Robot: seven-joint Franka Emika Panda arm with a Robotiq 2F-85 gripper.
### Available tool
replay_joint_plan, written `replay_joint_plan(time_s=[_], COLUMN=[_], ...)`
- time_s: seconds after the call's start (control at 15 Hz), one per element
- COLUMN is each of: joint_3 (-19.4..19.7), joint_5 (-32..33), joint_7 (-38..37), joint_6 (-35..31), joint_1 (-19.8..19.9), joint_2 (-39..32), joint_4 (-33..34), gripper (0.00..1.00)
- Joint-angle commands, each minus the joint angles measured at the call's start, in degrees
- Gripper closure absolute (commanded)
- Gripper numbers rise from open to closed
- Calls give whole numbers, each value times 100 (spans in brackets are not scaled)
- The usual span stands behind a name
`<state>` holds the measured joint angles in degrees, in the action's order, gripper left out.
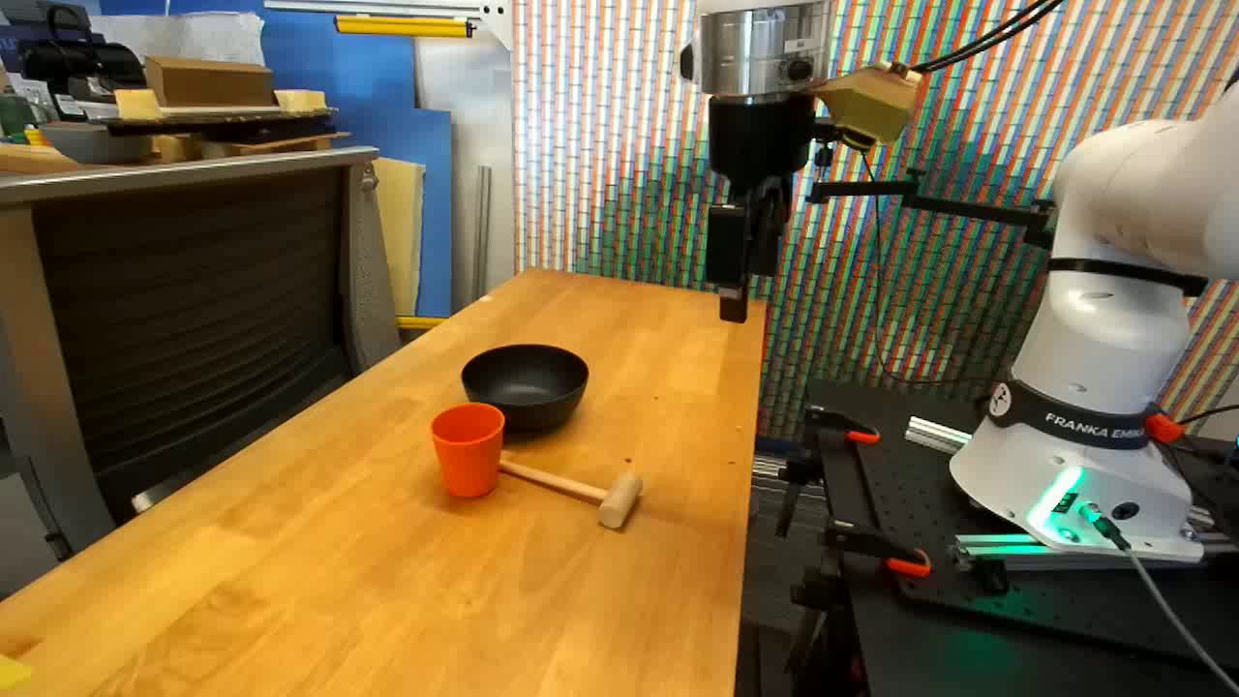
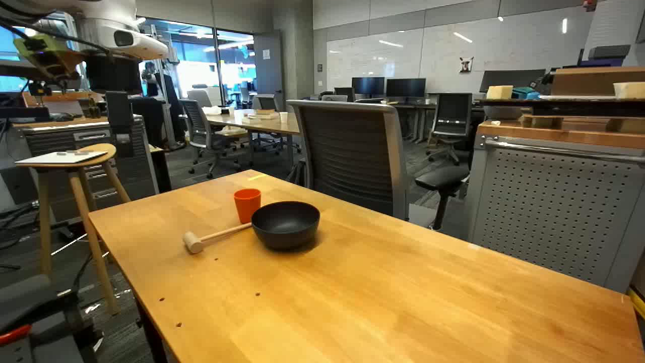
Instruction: Put the orange cup in the black bowl
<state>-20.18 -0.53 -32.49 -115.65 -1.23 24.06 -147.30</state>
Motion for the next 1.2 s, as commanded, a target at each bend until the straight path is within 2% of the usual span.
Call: replay_joint_plan(time_s=[0.0, 0.2, 0.27, 0.33, 0.4, 0.6, 0.87, 1.13], joint_3=[165, 156, 47, 15, -2, -21, 30, 107], joint_5=[74, 139, 306, 421, 509, 810, 1282, 1984], joint_7=[-61, -164, -446, -495, -622, -813, -1072, -1388], joint_6=[6, 128, 220, 250, 265, 314, 417, 574], joint_1=[-169, -145, -77, -84, -86, -129, -221, -390], joint_2=[-24, -142, -244, -377, -505, -910, -1576, -2466], joint_4=[8, 85, 165, 258, 336, 627, 1195, 2066], gripper=[0, 0, 25, 25, 32, 58, 89, 97])
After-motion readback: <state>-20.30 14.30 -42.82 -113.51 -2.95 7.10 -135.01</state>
